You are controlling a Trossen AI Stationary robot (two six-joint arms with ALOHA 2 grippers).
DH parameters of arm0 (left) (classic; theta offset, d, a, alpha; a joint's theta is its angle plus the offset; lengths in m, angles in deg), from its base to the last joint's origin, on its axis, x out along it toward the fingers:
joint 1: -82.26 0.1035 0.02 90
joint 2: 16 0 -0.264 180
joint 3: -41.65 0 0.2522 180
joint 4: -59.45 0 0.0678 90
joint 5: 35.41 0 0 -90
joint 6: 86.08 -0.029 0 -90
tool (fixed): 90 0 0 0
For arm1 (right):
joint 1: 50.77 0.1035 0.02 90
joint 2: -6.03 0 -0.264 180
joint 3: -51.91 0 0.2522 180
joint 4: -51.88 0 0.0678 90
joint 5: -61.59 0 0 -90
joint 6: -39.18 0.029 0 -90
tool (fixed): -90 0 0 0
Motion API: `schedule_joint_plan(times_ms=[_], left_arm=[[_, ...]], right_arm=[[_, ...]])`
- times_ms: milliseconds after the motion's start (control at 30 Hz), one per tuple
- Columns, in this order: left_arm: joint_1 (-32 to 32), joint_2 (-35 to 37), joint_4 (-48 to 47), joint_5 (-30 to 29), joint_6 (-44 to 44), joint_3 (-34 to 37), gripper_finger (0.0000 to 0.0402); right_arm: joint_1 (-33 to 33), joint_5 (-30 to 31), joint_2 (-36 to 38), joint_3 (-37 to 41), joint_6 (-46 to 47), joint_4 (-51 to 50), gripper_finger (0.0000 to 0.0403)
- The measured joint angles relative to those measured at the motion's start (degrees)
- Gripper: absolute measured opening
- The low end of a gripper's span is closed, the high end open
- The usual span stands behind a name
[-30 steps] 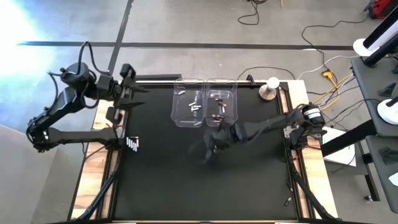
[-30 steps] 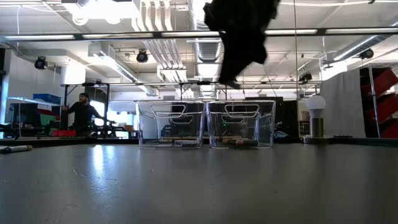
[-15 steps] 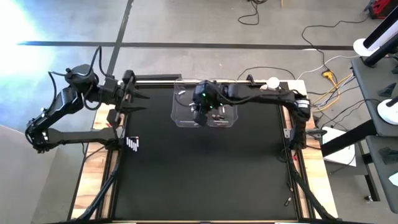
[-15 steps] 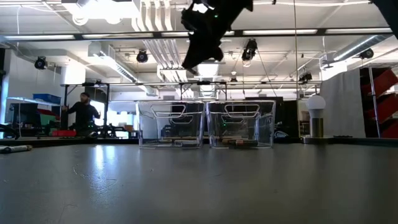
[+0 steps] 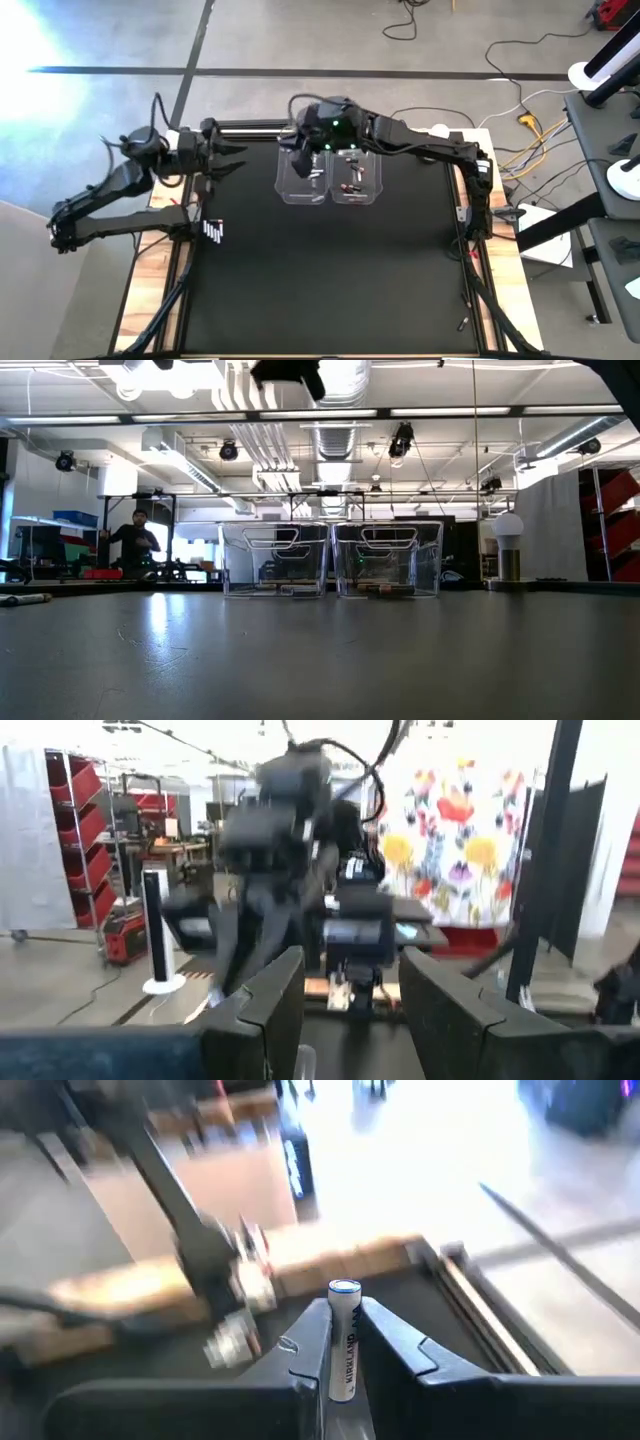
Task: Sort batteries
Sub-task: Put the white battery into the left transparent bin
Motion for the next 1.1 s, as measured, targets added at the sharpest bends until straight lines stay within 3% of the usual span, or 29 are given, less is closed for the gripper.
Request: schedule_joint_plan(times_ms=[167, 300, 667, 1100], left_arm=[[0.00, -1.34, 12.32, -0.20, 5.57, 7.04, 0.0143], [-0.02, -3.27, 14.93, -0.29, 7.95, 8.68, 0.0148], [-0.02, -8.99, 15.90, -1.47, 7.16, 5.04, 0.0187], [-0.02, -14.91, 15.22, 1.40, 9.16, 0.48, 0.0157]], right_arm=[[-0.39, -6.50, 0.02, -1.99, 4.49, 10.00, 0.0038], [-0.22, -10.56, 0.02, -2.06, 7.86, 13.93, 0.0038], [-0.11, -11.52, 0.02, -2.03, 8.96, 13.64, 0.0038], [-0.11, -9.98, -0.33, -1.82, 7.79, 13.65, 0.0038]])
